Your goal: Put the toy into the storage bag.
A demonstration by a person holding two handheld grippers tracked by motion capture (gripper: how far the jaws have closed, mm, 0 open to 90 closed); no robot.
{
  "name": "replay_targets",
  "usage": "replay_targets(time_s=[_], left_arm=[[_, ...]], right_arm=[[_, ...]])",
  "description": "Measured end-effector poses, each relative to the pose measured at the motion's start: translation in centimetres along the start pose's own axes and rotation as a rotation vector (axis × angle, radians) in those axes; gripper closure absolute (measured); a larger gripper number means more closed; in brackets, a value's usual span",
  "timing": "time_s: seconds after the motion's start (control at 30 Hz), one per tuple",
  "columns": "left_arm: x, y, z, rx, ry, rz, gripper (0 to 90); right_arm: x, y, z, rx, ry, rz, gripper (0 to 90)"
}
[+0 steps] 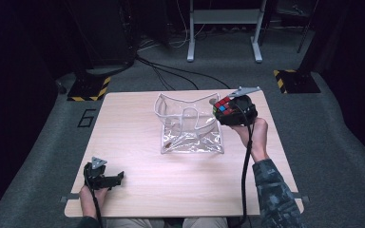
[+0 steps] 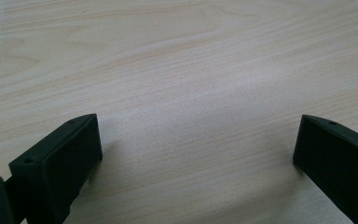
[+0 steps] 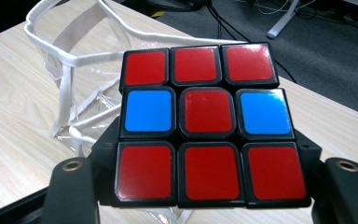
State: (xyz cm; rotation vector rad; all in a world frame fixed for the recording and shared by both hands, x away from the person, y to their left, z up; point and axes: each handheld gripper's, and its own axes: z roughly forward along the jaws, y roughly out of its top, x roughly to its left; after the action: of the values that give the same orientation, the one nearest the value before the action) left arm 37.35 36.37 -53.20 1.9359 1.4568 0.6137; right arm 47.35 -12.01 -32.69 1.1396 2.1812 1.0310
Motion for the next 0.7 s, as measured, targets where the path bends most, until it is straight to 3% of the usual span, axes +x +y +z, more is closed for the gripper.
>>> replay_targets(time_s=[0.7], left_arm=[[0.0,0.0,0.0,0.001,-0.001,-0.001,1.0]], right_arm=[[0.2,1.3,2.0,0.02,0.014,-0.002,33.4]])
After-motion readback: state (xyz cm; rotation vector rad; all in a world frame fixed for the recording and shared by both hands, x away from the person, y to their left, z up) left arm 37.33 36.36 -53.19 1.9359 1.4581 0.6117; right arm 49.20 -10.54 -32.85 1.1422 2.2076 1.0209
